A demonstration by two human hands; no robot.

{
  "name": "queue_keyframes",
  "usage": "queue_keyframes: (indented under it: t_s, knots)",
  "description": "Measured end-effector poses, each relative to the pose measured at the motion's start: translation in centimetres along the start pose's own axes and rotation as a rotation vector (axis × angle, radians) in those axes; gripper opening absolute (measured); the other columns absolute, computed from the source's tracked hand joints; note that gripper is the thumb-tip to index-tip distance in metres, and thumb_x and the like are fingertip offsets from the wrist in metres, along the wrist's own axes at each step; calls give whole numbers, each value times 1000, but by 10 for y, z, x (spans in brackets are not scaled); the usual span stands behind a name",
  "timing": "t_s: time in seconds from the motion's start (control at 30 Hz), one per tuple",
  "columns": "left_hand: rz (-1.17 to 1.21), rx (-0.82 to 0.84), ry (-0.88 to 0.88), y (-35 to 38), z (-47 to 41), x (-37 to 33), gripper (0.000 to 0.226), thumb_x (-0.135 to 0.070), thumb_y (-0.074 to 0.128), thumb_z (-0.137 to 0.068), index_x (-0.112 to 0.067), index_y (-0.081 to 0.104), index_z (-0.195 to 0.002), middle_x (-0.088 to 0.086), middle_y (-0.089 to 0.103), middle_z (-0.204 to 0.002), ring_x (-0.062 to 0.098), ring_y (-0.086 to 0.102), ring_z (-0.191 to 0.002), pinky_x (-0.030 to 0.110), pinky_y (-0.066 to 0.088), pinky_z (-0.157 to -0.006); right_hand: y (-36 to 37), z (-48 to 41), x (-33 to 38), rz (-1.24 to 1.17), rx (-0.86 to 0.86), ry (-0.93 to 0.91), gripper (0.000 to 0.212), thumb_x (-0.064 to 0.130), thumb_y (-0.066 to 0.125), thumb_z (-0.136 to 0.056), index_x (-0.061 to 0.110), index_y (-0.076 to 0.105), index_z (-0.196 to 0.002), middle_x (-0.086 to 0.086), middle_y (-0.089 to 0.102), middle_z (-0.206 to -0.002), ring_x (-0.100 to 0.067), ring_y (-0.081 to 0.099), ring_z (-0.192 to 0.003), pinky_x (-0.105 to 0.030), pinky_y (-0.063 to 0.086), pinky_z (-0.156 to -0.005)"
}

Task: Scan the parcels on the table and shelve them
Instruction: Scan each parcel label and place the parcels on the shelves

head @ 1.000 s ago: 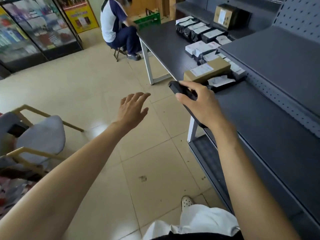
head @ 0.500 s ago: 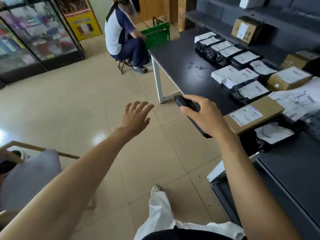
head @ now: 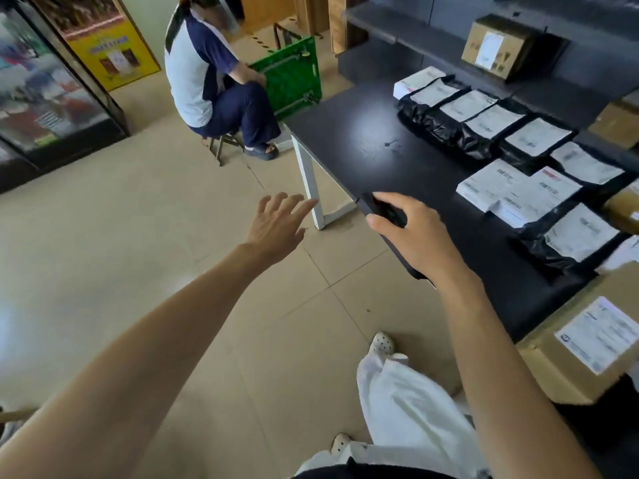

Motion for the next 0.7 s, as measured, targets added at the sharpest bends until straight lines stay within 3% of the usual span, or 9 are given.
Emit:
queue_keyframes:
  t_s: [0.33, 0.47, 0.7]
  knots:
    - [-90, 40, 186, 12, -288, 17, 44, -35, 55, -97, -24, 51, -139, 1, 39, -152, 28, 34, -139, 46, 25, -112, -79, -250, -27, 55, -174, 72, 50, 44, 59, -96, 31, 52, -143, 7, 53, -145, -16, 48, -133, -44, 39, -110]
    - [-83, 21, 219, 13, -368, 14, 41, -38, 49, -99, -26, 51, -138, -3, 37, -151, 24, 32, -139, 43, 22, -112, -99, -305, -42, 53, -222, 85, 51, 44, 60, -95, 28, 52, -144, 6, 53, -146, -16, 47, -135, -42, 39, -111]
    - [-179, 106, 452, 39, -507, -6, 41, -40, 46, -99, -25, 51, -137, -3, 43, -148, 23, 33, -138, 42, 22, -113, -121, -386, -96, 93, -260, 277, 52, 46, 60, -94, 32, 51, -144, 9, 51, -147, -15, 47, -135, -41, 41, -108]
Point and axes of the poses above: each hand's wrist, its own z-axis away from the middle knuckle, its own y-axis out of the palm, x = y × z, the point moved 5 cm from there along -z, towards the middle knuckle
